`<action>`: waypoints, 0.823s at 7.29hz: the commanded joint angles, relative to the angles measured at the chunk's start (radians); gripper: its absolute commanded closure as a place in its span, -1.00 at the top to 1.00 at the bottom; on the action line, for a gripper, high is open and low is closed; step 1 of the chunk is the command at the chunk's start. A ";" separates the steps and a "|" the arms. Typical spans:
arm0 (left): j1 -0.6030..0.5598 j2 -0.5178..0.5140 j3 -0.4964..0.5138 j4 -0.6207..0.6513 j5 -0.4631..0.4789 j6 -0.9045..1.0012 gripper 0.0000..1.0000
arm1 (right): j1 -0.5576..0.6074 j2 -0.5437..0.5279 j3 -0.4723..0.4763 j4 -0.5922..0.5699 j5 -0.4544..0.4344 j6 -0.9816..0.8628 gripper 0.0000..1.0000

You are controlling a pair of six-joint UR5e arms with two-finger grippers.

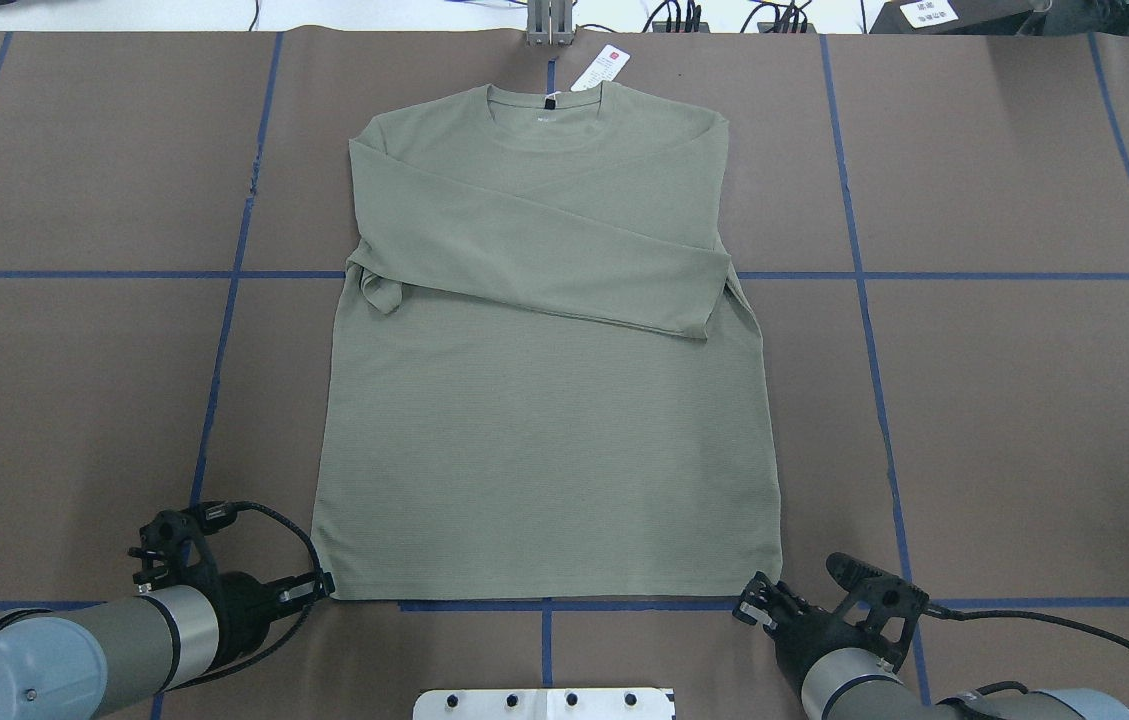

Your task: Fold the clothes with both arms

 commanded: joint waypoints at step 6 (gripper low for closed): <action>-0.006 0.014 -0.106 0.008 -0.034 0.015 -1.00 | 0.020 -0.002 0.223 -0.234 0.019 -0.041 -1.00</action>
